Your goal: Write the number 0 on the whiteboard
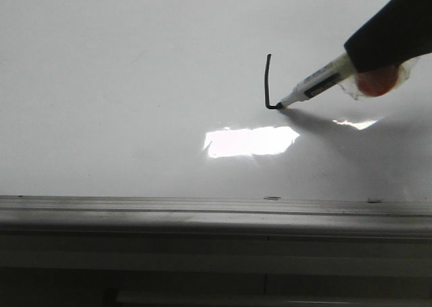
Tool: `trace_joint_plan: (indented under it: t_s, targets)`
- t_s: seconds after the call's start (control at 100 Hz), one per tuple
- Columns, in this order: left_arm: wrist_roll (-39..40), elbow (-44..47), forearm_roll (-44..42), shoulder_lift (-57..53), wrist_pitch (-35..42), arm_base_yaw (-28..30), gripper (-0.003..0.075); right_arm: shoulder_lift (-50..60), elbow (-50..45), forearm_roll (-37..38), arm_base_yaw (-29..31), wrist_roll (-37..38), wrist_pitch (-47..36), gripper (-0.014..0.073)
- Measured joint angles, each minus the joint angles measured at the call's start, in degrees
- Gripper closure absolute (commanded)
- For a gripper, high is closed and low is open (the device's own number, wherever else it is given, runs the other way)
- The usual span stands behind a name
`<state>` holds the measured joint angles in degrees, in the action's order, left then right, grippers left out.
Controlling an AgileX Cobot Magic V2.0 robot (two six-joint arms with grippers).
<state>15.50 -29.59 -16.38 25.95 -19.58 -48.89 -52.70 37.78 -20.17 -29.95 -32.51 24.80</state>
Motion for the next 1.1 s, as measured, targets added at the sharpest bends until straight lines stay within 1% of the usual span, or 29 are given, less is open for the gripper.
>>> trace_joint_plan:
  t_s: [0.13,0.23,0.43,0.67,0.81,0.99,1.1]
  targets:
    - [0.00,0.00,0.12,0.00,0.00,0.00,0.0740,2.17,0.12,6.88,1.96,6.59,1.56,0.0640]
    - [0.00,0.00,0.22,0.00,0.00,0.00,0.0740,2.96,0.12,9.37,2.70,9.18,1.56,0.0640]
    - [0.00,0.00,0.22,0.00,0.00,0.00,0.0740,2.83,0.22,10.37,2.92,10.73,-1.46,0.0640]
    - [0.00,0.00,0.22,0.00,0.00,0.00,0.0740,-1.36,4.53,10.74,2.94,11.09,-2.46,0.0641]
    - [0.00,0.00,0.22,0.00,0.00,0.00,0.0740,-4.00,6.88,11.42,0.67,11.30,-2.12,0.0641]
    - [0.00,0.00,0.22,0.00,0.00,0.00,0.0740,-6.31,7.29,11.70,-3.51,11.30,-1.48,0.0641]
    - [0.00,0.00,0.22,0.00,0.00,0.00,0.0740,-6.92,7.29,11.83,-4.03,11.30,0.40,0.0641]
